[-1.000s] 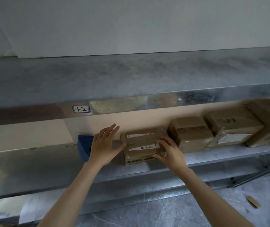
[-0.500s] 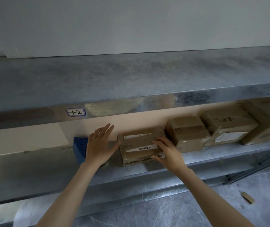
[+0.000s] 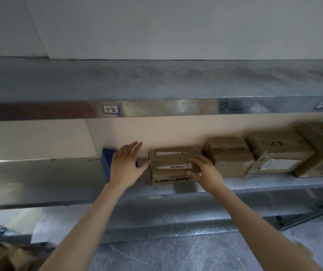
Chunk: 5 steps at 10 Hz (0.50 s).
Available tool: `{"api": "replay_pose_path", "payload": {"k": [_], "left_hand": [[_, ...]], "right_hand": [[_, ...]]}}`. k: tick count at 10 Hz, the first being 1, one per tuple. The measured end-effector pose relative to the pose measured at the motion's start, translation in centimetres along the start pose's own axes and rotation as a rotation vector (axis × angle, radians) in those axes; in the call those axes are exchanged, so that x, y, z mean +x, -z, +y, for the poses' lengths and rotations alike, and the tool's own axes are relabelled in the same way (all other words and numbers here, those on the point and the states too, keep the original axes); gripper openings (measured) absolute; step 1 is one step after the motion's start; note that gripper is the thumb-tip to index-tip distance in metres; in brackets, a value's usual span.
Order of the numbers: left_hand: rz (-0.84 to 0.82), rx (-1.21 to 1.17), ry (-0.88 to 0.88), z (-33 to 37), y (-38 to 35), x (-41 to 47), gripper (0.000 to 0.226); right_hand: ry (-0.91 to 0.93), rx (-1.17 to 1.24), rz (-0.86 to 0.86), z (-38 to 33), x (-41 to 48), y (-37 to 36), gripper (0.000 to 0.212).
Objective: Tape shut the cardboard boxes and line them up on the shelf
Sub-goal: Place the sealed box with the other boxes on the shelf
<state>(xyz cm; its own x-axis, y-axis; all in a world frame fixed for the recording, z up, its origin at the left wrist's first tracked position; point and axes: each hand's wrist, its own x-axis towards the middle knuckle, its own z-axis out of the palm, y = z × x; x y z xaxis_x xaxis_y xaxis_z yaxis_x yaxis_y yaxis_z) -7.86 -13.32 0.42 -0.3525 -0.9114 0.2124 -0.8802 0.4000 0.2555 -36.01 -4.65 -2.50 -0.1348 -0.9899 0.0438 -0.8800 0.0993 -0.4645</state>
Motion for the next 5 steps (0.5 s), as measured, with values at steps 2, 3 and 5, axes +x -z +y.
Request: {"api": "replay_pose_path", "payload": {"k": [2,3,5], "left_hand": [[0.008,-0.025,0.0,2.6,1.9,-3.6,0.075],[0.026,-0.052,0.026,4.1,3.1,-5.7,0.073],[0.086,-0.017,0.045,7.1,7.5,-8.4,0.073]], "right_hand": [[-0.003,-0.062,-0.028,-1.3,-2.2,3.3,0.055],[0.037,-0.102,-0.046,-1.8,-3.9,5.1,0.058],[0.041,-0.119,-0.053,-3.0,-6.4,9.3,0.067]]}}
